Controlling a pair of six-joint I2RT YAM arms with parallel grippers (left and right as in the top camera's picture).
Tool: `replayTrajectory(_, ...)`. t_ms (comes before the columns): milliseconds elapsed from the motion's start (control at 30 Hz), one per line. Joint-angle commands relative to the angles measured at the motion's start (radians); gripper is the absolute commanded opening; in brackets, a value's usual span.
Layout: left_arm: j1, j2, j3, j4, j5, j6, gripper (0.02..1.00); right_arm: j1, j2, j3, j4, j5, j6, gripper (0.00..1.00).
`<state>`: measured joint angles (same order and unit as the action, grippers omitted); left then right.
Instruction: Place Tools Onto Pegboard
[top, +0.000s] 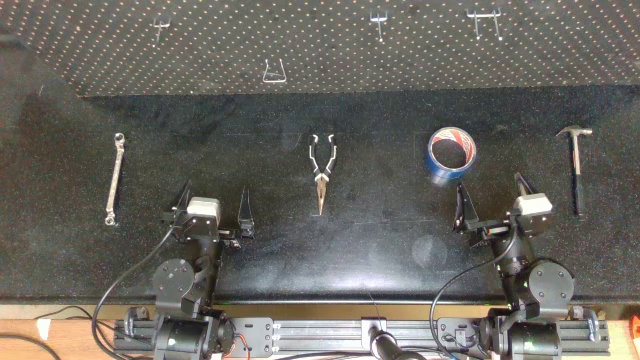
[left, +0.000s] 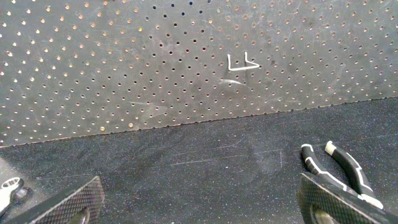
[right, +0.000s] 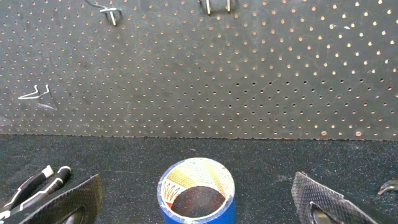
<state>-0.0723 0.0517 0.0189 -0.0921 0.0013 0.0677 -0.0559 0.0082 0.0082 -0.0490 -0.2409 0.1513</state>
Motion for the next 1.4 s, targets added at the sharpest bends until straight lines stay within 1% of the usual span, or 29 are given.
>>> replayTrajectory(33, 0.006, 0.002, -0.01, 0.005, 0.011, 0.016, 0.996, 0.007, -0.006, -0.004, -0.003, -0.003, -0.014, 1.0)
replayTrajectory(333, 0.006, -0.004, -0.01, 0.004, 0.011, 0.016, 0.996, 0.007, -0.006, -0.004, -0.003, -0.003, -0.014, 1.0)
replayTrajectory(400, -0.003, -0.048, -0.01, 0.017, 0.011, 0.015, 0.996, 0.007, -0.006, -0.004, -0.003, -0.003, -0.014, 1.0)
replayTrajectory(1400, -0.006, -0.048, -0.013, 0.013, 0.011, 0.016, 0.998, 0.007, -0.006, -0.004, -0.003, -0.003, -0.014, 1.0)
